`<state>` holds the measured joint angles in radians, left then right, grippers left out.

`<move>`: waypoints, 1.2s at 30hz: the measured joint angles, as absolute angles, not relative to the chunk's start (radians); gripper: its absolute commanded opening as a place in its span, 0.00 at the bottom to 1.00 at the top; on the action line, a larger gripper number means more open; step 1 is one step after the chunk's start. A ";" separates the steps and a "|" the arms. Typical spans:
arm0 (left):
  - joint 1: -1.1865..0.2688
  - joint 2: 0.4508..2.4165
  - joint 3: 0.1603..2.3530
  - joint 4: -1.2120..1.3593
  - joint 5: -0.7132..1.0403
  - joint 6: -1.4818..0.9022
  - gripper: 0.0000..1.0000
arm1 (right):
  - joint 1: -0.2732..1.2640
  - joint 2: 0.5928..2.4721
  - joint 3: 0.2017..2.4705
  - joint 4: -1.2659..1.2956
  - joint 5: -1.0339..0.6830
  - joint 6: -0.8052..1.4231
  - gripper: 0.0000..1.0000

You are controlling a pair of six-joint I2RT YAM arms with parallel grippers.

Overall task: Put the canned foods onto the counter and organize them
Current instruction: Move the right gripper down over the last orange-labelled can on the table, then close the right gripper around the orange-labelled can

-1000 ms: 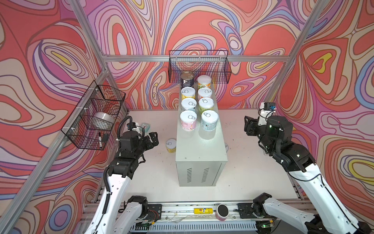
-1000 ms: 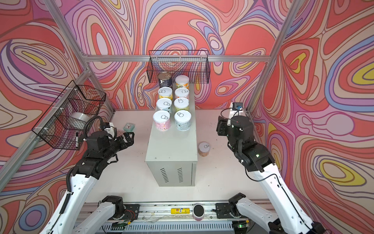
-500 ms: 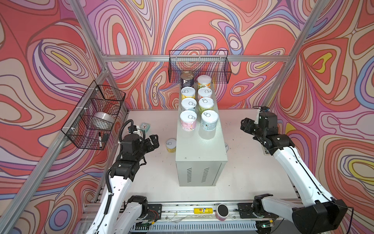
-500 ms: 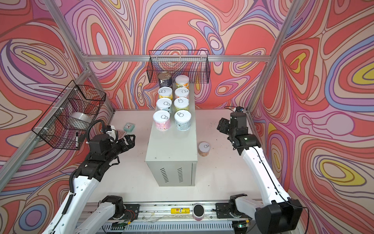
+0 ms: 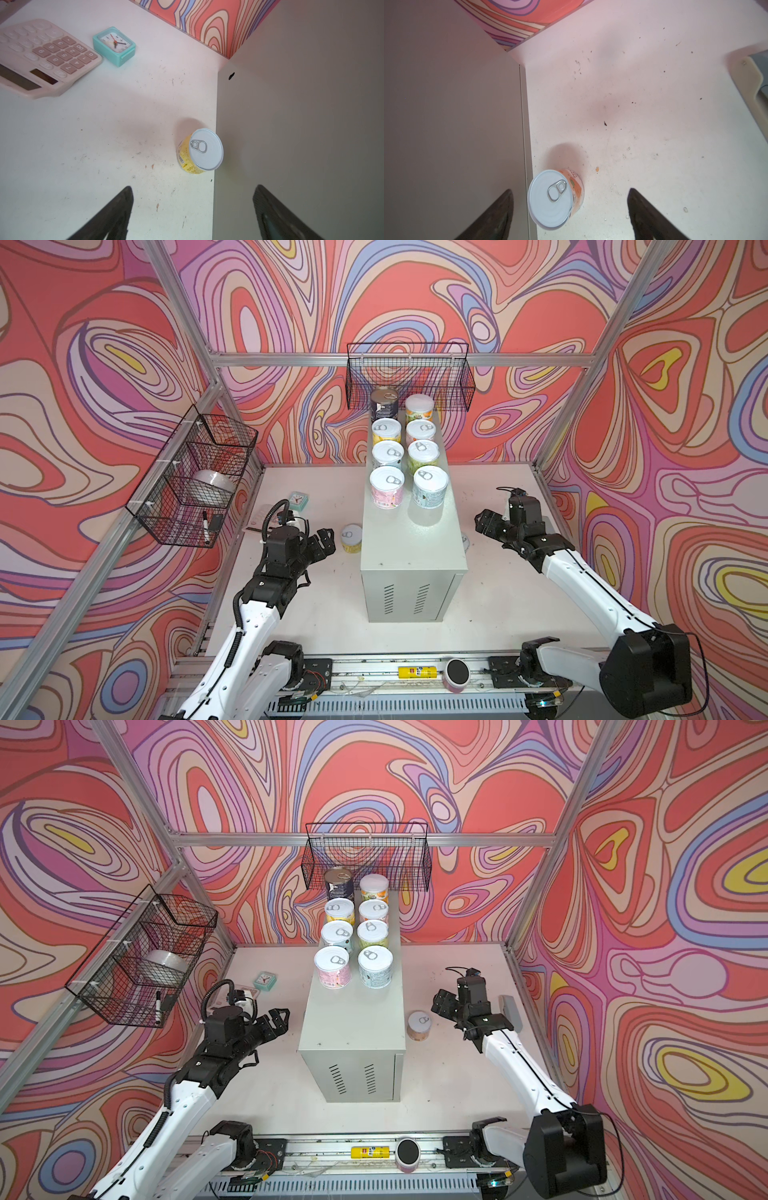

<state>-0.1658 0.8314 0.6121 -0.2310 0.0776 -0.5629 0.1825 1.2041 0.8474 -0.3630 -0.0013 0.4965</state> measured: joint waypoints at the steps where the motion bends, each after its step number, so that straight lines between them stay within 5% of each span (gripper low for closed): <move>1: -0.175 0.832 0.603 -0.223 0.077 -0.566 0.91 | 0.194 1.204 0.837 -0.357 -0.001 0.500 0.89; 9: -0.204 0.820 0.548 -0.181 0.078 -0.596 0.91 | 0.322 1.250 0.813 -0.307 0.037 0.512 0.90; 36: -0.267 0.933 0.548 -0.078 0.088 -0.599 0.90 | 0.394 1.462 0.757 -0.156 0.093 0.517 0.91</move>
